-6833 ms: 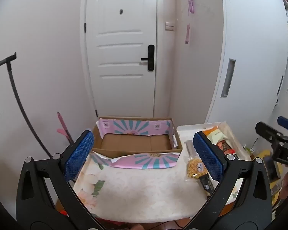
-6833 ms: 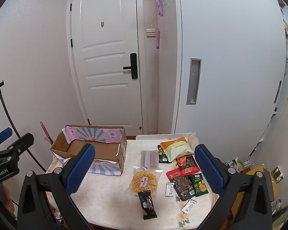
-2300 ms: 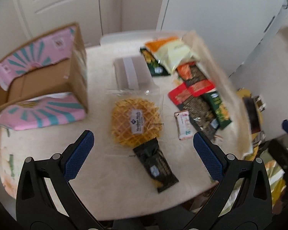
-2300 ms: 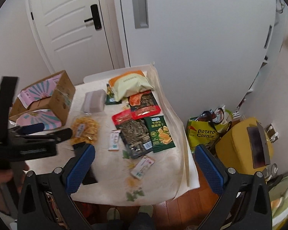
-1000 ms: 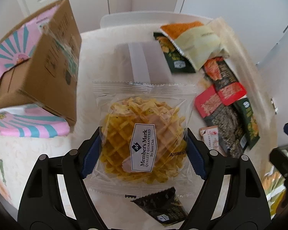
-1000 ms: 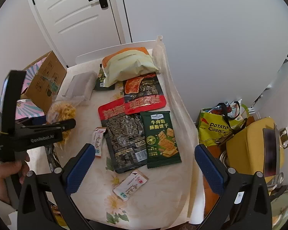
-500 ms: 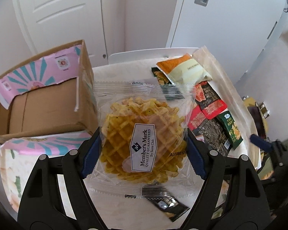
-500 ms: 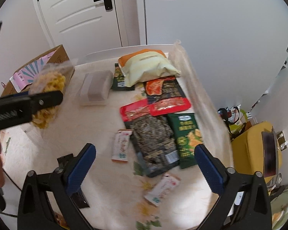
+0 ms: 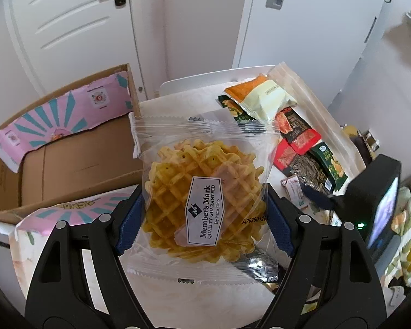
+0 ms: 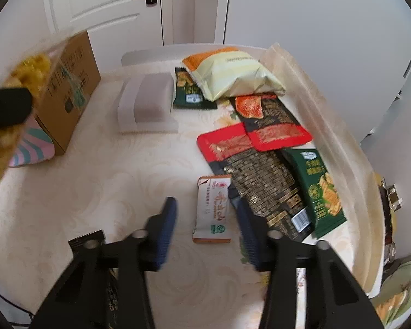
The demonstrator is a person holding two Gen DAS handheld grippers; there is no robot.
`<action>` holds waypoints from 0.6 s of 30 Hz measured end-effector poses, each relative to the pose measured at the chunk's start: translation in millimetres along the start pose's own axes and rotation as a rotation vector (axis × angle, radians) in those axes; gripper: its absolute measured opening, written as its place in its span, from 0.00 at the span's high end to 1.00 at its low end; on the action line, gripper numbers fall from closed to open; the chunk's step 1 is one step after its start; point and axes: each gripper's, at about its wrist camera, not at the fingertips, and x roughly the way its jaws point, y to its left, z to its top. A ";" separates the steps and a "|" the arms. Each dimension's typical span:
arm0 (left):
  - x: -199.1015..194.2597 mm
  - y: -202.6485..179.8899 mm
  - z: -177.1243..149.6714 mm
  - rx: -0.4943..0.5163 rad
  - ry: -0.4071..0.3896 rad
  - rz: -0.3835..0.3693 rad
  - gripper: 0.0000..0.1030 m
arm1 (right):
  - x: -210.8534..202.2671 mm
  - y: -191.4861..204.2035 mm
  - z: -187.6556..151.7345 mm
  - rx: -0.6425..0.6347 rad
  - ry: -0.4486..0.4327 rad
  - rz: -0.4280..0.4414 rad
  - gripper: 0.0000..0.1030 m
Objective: Organize snacks
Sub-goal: 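Lift the waffle with the left gripper while the right gripper grasps a white sachet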
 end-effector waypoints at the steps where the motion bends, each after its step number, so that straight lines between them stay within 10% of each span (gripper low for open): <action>1: -0.4 0.7 -0.3 0.002 0.000 -0.004 0.25 | 1.5 1.3 -0.4 0.000 0.001 -0.007 0.69; 18: -16.9 -4.4 -2.7 0.002 -0.030 -0.009 0.25 | -25.2 3.9 3.2 0.005 -0.076 -0.011 0.81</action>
